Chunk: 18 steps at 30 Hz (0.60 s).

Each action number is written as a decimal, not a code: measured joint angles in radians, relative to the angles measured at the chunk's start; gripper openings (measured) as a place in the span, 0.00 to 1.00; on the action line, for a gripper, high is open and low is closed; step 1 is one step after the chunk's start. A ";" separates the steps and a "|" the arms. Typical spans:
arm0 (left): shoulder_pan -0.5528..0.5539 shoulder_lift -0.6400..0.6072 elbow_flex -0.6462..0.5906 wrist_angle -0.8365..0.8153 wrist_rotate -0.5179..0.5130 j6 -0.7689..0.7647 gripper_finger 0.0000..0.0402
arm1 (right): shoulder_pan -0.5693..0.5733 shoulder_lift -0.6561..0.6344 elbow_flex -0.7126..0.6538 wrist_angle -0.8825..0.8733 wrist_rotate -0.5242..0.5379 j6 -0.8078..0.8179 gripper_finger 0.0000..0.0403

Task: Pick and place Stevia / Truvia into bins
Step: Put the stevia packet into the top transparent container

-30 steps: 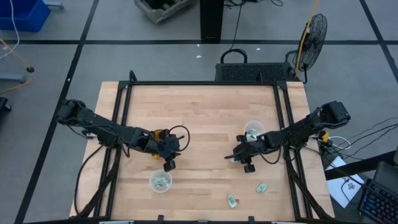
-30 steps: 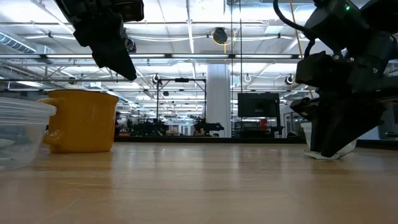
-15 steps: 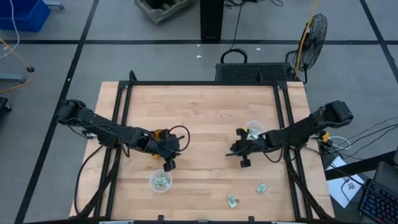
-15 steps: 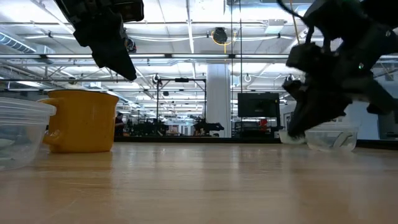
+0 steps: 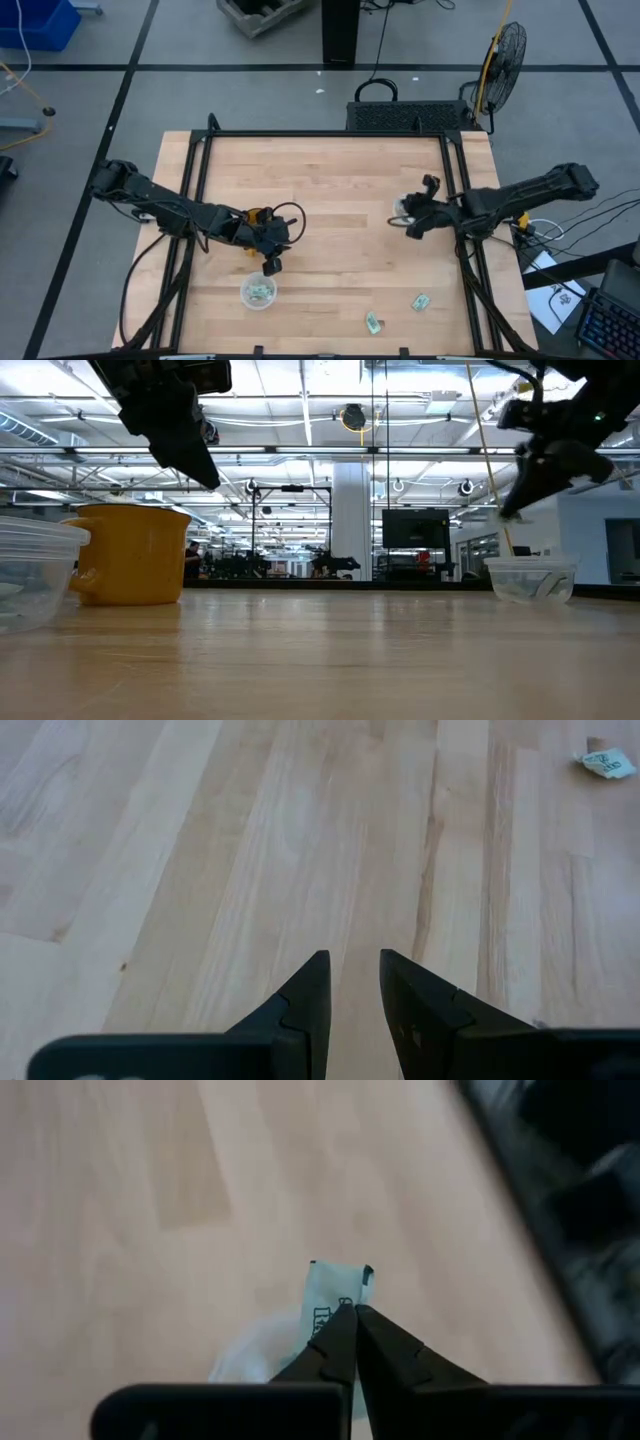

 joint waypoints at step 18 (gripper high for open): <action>0.002 0.000 0.000 0.006 -0.018 0.013 0.23 | -0.174 0.064 -0.097 0.021 -0.246 0.195 0.01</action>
